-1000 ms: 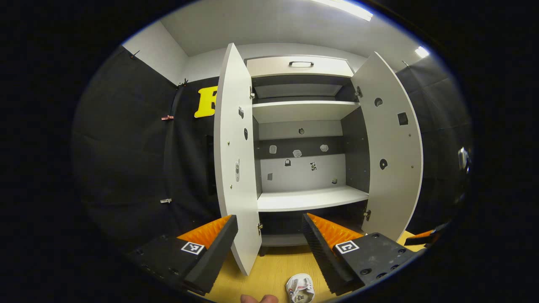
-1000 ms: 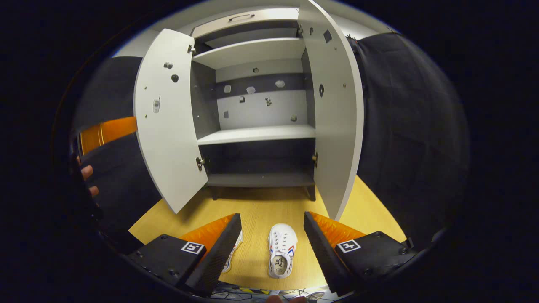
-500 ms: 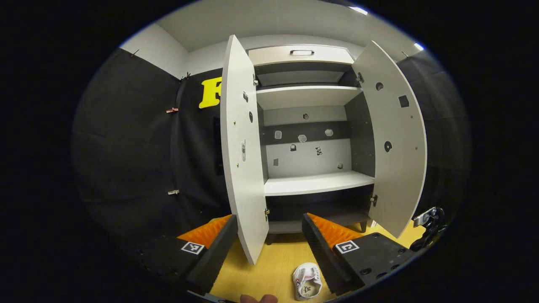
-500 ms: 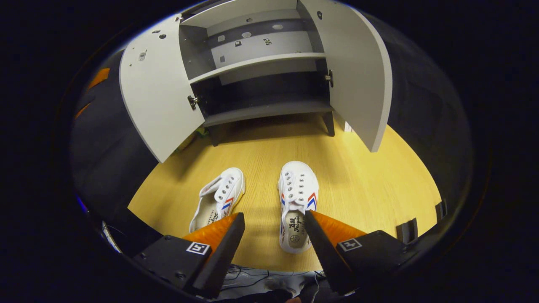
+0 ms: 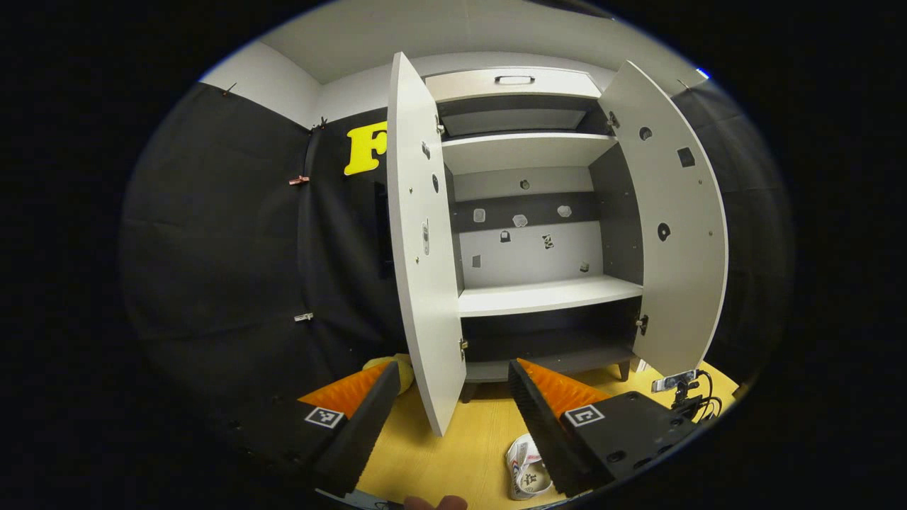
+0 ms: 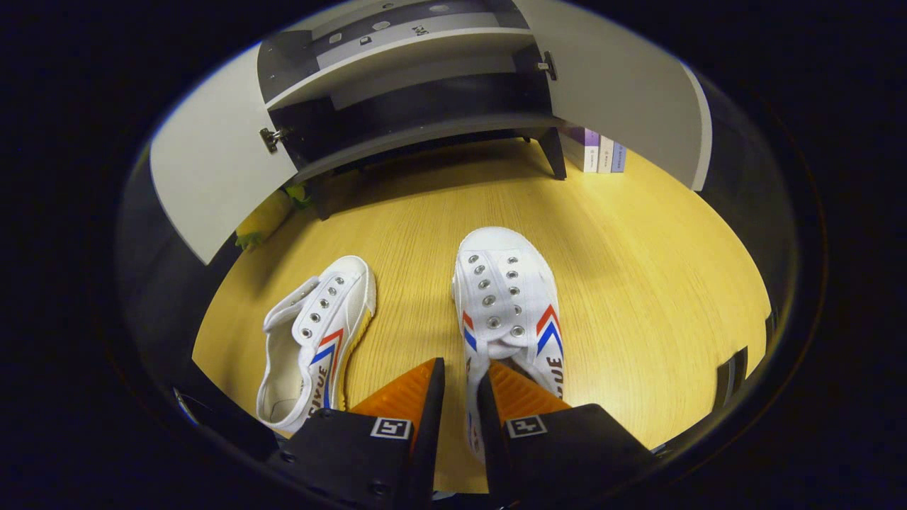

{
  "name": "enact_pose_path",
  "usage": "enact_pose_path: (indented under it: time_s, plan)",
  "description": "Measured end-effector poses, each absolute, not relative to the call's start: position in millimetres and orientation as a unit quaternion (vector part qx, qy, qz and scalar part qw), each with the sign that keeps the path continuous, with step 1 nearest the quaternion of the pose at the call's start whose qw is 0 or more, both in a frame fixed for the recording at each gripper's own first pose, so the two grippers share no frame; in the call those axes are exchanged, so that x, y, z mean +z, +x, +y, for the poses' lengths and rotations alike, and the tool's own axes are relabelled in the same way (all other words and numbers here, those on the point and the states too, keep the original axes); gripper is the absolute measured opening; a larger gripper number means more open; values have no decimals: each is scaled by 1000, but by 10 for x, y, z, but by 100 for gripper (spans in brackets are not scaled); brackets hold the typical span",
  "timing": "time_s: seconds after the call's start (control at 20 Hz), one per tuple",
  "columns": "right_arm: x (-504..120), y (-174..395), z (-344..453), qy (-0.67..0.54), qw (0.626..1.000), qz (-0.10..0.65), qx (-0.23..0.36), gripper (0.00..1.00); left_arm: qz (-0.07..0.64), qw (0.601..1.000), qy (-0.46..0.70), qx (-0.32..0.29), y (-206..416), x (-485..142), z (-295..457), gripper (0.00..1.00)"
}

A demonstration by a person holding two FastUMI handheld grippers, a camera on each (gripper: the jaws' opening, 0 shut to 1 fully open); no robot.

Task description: Grab one shoe with the right hand and put it into the shoe cabinet, grab the other shoe with the left hand and put it into the shoe cabinet; then close the right door with the right hand and the left door with the left hand.

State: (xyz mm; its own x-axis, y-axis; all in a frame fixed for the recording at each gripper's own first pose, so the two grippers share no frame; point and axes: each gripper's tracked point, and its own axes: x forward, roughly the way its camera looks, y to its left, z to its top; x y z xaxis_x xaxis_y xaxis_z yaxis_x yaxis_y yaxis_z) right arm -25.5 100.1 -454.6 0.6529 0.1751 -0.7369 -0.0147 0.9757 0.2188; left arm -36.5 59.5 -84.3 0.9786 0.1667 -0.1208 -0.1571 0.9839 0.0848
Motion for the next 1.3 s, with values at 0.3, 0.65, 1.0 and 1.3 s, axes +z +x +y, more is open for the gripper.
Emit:
enact_pose_path:
  time_s: [0.3, 0.65, 1.0, 1.3]
  plan:
    - [-4564, -133, 1045, 103, 904, 412, 46, 33, 85, 993, 34, 80, -335, -1051, 615, 96]
    - [-4547, 7, 1016, 157, 890, 425, 41, 35, 77, 994, 34, 65, -123, -1020, 584, 97]
    - [-4601, 314, 892, 105, 926, 363, 4, 7, 92, 993, 44, 62, -110, -1175, 576, 97]
    - [-4215, 429, 837, 122, 942, 308, 60, 5, 100, 992, 44, 62, -101, -1256, 584, 97]
